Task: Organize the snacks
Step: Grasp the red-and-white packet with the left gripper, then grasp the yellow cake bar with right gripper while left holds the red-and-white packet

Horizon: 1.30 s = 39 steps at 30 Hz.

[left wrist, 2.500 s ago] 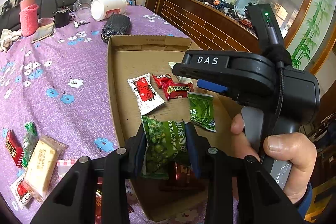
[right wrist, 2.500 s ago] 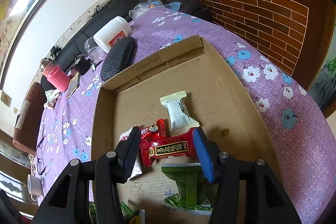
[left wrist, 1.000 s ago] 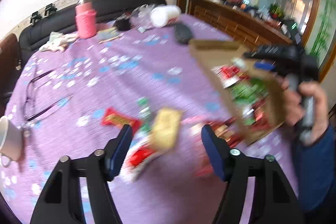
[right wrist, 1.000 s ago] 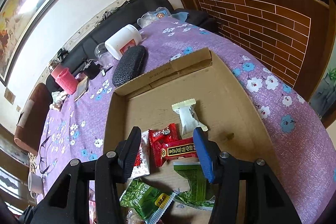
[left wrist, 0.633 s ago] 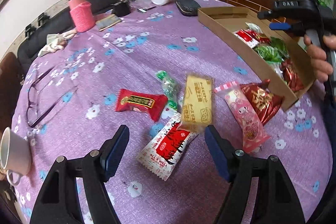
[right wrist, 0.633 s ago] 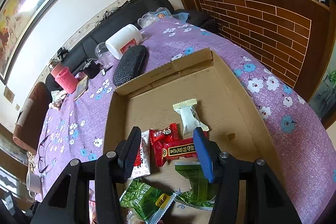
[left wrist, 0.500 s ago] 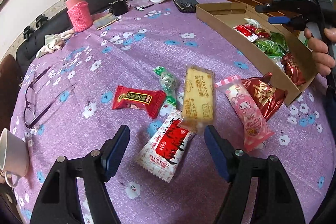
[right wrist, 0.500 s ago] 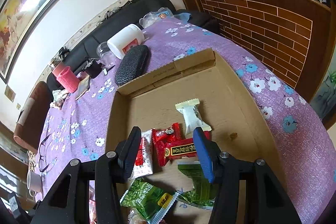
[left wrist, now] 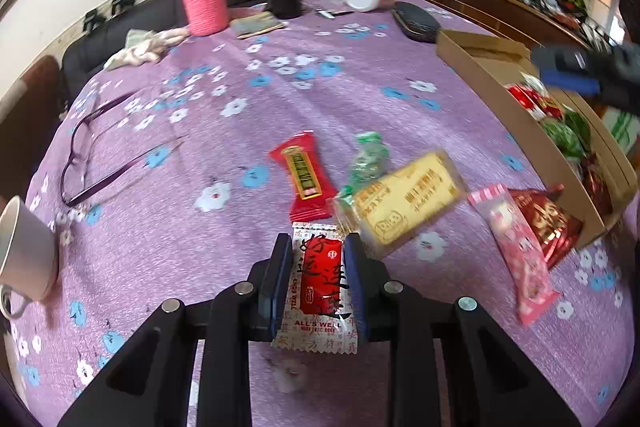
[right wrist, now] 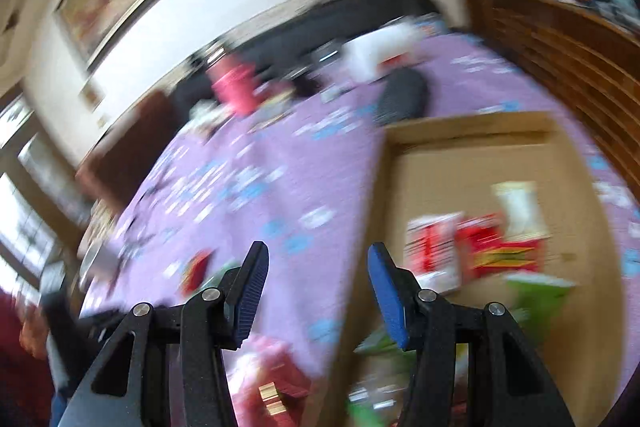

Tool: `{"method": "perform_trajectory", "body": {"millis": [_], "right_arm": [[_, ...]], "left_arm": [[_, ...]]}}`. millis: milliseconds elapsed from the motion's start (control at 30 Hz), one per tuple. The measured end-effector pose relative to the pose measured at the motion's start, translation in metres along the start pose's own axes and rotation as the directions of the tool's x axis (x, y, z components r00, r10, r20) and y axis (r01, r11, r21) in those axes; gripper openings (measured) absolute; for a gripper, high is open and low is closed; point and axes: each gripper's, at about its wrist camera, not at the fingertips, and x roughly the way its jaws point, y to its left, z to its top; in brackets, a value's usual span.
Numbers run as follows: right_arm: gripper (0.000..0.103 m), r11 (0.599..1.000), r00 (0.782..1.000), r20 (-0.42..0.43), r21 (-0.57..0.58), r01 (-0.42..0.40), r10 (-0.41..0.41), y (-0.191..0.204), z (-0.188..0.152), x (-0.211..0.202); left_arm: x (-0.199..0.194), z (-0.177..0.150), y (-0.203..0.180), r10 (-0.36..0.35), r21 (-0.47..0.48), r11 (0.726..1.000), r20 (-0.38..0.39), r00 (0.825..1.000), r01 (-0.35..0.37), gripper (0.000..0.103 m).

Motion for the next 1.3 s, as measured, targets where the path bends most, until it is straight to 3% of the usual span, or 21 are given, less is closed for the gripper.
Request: {"method": "perform_trajectory", "body": {"millis": [100,200,333,500,600,733,800,867,967,1033,1167,1300], "right_arm": [[0.056,0.999,0.993,-0.106,-0.006,-0.051,0.050,0.019,-0.006,0.021],[0.056,0.999,0.985,-0.167,-0.025,-0.040,0.036,0.037,-0.001,0.038],[0.056,0.999,0.979,-0.199,-0.021,-0.039,0.034,0.047,0.010,0.066],[0.056,1.000,0.957,-0.289,-0.014,-0.021,0.016,0.047,0.002,0.106],[0.057,0.998,0.956,-0.294,-0.056,-0.033,0.015,0.054,-0.008,0.103],[0.058,0.987,0.919,-0.385,-0.096,-0.130,0.084,0.067,-0.030,0.087],[0.058,0.972,0.905,-0.419,-0.172,-0.163,0.077,0.079,-0.042,0.079],[0.058,0.944,0.909,-0.412,-0.271,-0.190,0.065,0.089,-0.047,0.068],[0.059,0.894,0.940,-0.340,-0.418,-0.162,0.012,0.102,-0.044,0.061],[0.067,0.868,0.939,-0.343,-0.459,-0.188,0.022,0.107,-0.044,0.066],[0.067,0.807,0.941,-0.337,-0.566,-0.171,-0.037,0.120,-0.055,0.082],[0.067,0.790,0.944,-0.318,-0.599,-0.132,-0.083,0.120,-0.058,0.097]], "left_arm": [[-0.001,0.000,0.005,0.000,-0.017,1.000,-0.003,1.000,0.000,0.026],[-0.002,-0.001,0.008,-0.011,-0.019,1.000,-0.012,1.000,0.011,0.026],[-0.003,-0.001,0.014,-0.023,-0.025,0.999,-0.023,0.999,0.022,0.026],[-0.004,-0.003,0.022,-0.036,-0.051,0.998,-0.033,0.999,0.034,0.026],[-0.004,-0.004,0.026,-0.040,-0.068,0.997,-0.038,0.998,0.037,0.027],[-0.001,-0.004,0.028,-0.038,-0.073,0.997,-0.054,0.998,0.034,0.030],[0.001,-0.004,0.029,-0.032,-0.074,0.997,-0.066,0.997,0.027,0.032],[0.000,-0.004,0.031,-0.030,-0.077,0.997,-0.071,0.997,0.025,0.036],[-0.001,-0.004,0.032,-0.020,-0.067,0.998,-0.076,0.997,0.015,0.037],[-0.001,-0.006,0.031,-0.010,-0.047,0.999,-0.080,0.997,0.007,0.037],[-0.003,-0.010,0.024,-0.007,0.026,1.000,-0.095,0.995,0.009,0.037],[-0.004,-0.012,0.025,-0.011,0.044,0.999,-0.101,0.995,0.015,0.040]]}}
